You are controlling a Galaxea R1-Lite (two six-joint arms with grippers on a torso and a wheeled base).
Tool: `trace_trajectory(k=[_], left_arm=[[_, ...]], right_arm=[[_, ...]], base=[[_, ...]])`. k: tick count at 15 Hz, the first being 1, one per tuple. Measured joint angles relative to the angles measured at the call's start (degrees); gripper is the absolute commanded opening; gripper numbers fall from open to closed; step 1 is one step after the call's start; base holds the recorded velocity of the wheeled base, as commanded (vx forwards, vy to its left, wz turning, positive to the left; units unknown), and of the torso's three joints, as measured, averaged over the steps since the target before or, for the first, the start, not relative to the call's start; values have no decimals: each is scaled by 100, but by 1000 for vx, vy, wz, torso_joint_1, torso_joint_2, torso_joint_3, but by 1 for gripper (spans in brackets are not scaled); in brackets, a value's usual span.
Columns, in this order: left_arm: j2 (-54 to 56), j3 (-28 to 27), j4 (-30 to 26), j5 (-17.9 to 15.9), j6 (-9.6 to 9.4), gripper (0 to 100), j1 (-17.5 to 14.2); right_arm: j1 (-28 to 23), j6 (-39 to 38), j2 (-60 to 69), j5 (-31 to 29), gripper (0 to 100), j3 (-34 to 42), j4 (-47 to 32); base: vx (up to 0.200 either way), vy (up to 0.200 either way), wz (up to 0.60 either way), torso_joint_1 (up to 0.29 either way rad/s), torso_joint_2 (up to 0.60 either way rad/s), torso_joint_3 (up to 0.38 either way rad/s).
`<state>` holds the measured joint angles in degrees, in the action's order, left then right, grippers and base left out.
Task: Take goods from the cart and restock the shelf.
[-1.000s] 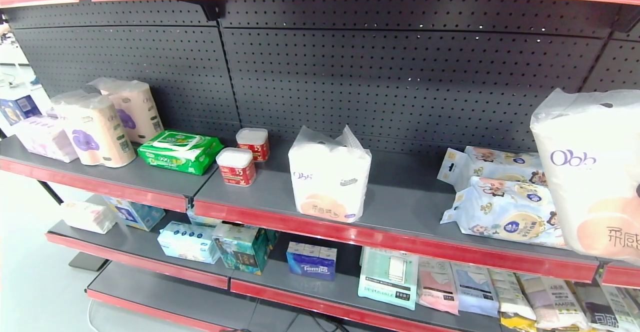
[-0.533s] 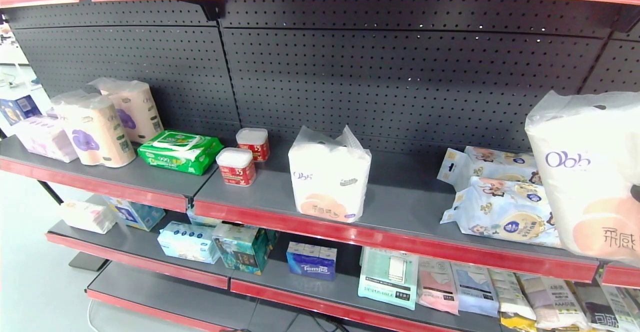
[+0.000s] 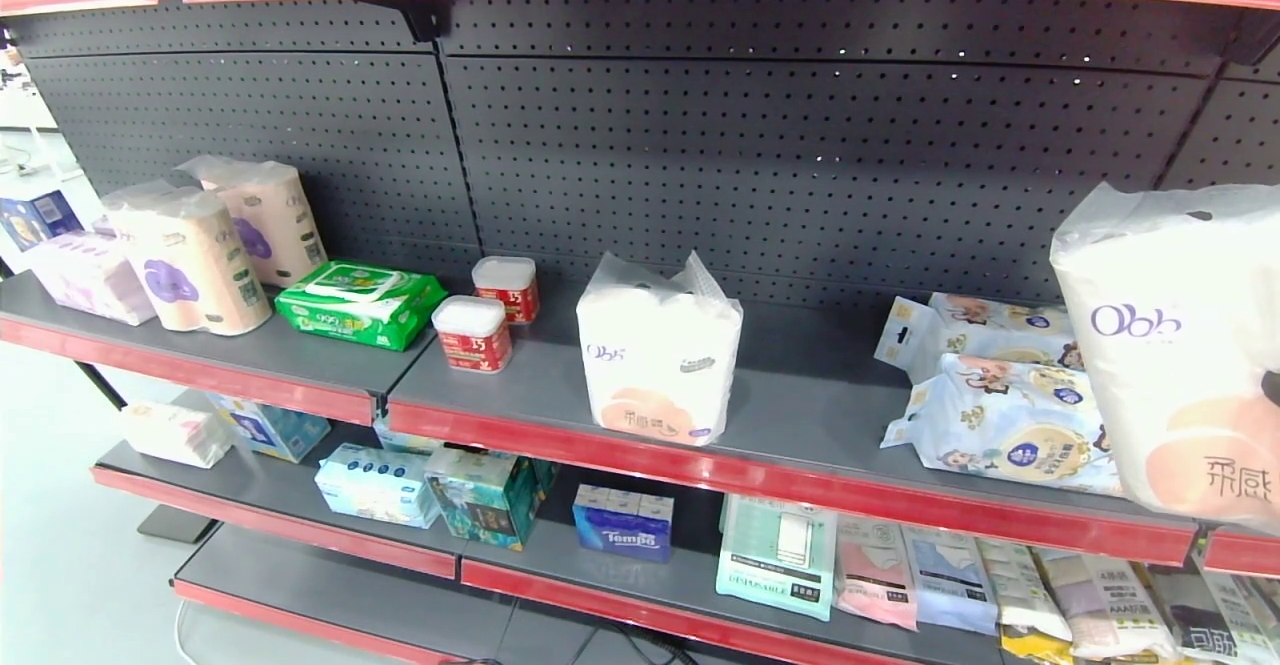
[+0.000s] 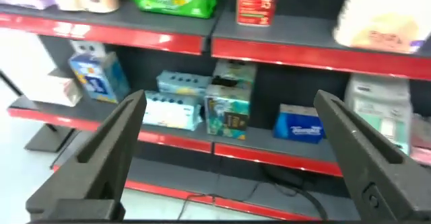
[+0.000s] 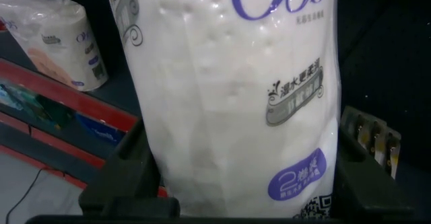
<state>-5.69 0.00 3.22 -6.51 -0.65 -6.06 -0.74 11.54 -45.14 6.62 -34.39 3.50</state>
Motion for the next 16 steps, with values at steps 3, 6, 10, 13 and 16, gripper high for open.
trace_trajectory(k=[3,6,10,13,16], left_arm=[[33,0,-5,779,13,100,35],[44,0,-7,812,10,100,37],[44,0,-10,807,10,100,35],[46,0,-10,803,2,100,35],[44,0,-7,798,29,100,37]], right_arm=[[0,-11,9,-5,0,-52,13],[-13,-11,20,-6,0,-39,9],[-16,-6,22,-5,0,-17,5],[-13,-5,11,-5,0,-17,11],[-7,-6,-26,0,0,-56,6]], base=[[0,0,0,0,0,0],[0,0,0,0,0,0],[150,0,0,-1,-2,2],[0,0,0,0,0,0],[0,0,0,0,0,0]])
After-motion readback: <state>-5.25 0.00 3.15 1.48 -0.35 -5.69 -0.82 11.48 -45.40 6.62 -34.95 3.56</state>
